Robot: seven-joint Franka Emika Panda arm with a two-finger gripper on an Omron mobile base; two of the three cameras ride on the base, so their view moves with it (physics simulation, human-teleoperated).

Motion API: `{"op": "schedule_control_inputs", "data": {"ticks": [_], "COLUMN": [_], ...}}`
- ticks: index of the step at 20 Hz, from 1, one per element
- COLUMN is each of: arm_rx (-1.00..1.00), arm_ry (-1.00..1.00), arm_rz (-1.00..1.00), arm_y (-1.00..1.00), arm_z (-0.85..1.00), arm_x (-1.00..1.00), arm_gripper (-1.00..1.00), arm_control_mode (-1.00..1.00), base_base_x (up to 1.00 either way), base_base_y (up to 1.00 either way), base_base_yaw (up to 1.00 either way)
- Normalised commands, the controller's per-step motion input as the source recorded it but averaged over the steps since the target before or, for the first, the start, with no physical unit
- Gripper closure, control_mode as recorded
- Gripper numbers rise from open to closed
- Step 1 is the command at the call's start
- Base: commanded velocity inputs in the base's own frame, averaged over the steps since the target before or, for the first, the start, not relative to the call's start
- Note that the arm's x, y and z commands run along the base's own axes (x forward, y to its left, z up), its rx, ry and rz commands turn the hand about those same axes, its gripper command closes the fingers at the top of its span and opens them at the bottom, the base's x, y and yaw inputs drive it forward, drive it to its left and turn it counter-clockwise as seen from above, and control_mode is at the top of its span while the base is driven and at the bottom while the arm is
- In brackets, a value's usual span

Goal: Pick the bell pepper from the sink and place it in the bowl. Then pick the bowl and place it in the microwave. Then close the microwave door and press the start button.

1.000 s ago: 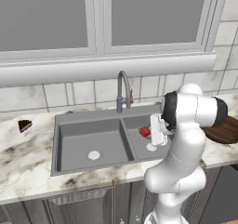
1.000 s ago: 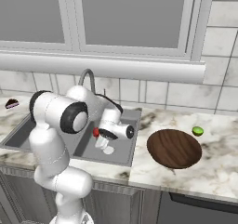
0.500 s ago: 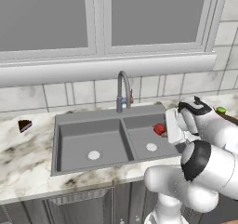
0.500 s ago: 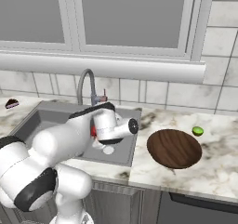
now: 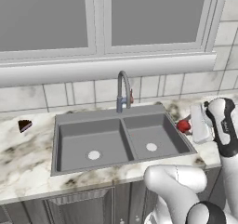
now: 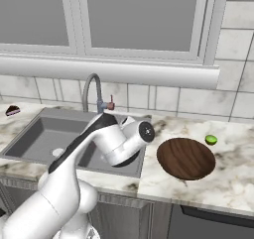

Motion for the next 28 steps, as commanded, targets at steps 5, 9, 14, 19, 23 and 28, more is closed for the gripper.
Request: {"op": "schedule_control_inputs", "data": {"ticks": [5,9,14,19,23,28], "arm_rx": [-0.28,-0.37,-0.39,-0.45,-0.26,0.0], "arm_ry": [-0.07,-0.12,-0.05,0.0,0.17,0.31], "arm_rz": [0.12,0.08,0.02,0.05,0.04,0.03], "arm_y": [-1.0,-0.91,-0.85,-0.68,-0.49,-0.23], "arm_z": [0.54,0.33,0.02,-0.07,-0.38,-0.56], "arm_x": [-0.25,-0.24,0.02,0.26,0.44,0.73], "arm_gripper": [1.0,1.0,1.0,1.0,1.0,1.0], "arm_control_mode": [-1.0,-1.0,-1.0,-1.0,-1.0,-1.0], "base_base_x": [0.0,0.0,0.0,0.0,0.0,0.0], "base_base_y": [0.0,0.0,0.0,0.0,0.0,0.0], "base_base_yaw": [0.0,0.0,0.0,0.0,0.0,0.0]}}
